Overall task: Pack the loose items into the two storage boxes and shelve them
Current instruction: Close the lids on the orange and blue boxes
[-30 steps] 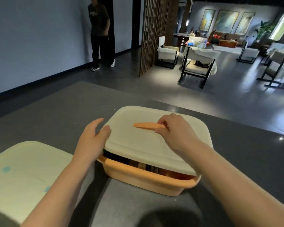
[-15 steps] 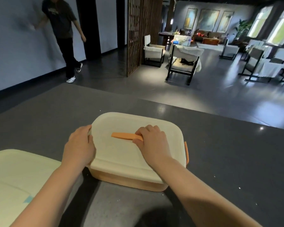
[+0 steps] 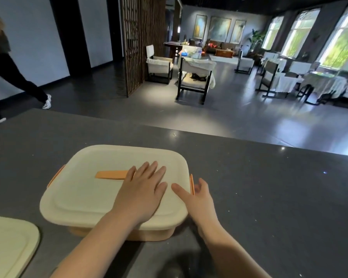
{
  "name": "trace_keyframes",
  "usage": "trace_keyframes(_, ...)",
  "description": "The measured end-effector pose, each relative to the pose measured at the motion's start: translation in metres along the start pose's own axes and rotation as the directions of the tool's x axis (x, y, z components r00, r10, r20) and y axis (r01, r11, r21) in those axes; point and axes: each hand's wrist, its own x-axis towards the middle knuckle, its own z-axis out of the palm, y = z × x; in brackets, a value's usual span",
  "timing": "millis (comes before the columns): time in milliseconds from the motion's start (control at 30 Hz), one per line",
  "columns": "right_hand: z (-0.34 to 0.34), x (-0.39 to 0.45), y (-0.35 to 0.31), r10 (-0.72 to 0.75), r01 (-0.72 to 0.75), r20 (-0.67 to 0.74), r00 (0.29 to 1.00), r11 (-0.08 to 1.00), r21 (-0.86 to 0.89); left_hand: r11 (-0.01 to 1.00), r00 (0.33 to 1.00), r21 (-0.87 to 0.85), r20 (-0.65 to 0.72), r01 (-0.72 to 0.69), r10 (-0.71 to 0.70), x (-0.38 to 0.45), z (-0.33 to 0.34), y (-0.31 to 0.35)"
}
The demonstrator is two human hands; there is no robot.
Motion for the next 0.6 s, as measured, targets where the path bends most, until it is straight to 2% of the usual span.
trace_keyframes(67,-0.001,-0.001,0.007,0.085,-0.118,0.141,0.986,0.963,0.244,1.000,1.000,0.001,0.022,0.010,-0.010,0.000,0.001,-0.003)
trace_keyframes(133,0.001,-0.002,0.012,0.021,-0.058,0.140,0.990,0.963,0.265,1.000,1.000,0.008,0.027,0.006,-0.006,0.000,0.001,-0.005)
trace_keyframes(267,0.004,-0.004,0.008,-0.181,0.182,-0.022,0.983,0.978,0.104,1.000,1.000,0.005,0.029,0.004,-0.004,-0.001,0.000,-0.005)
trace_keyframes(367,0.003,-0.006,0.005,-0.225,0.225,-0.045,0.973,0.974,0.006,1.000,1.000,0.008,0.023,0.005,-0.005,-0.001,-0.001,-0.006)
trace_keyframes(500,0.000,-0.010,-0.003,-0.308,0.284,-0.071,0.949,0.930,-0.234,1.000,1.000,-0.004,0.019,0.008,-0.008,-0.001,0.000,-0.005)
trace_keyframes(600,-0.002,-0.011,-0.008,-0.308,0.276,-0.035,0.951,0.891,-0.360,1.000,1.000,-0.016,0.009,0.006,-0.006,-0.002,0.000,-0.004)
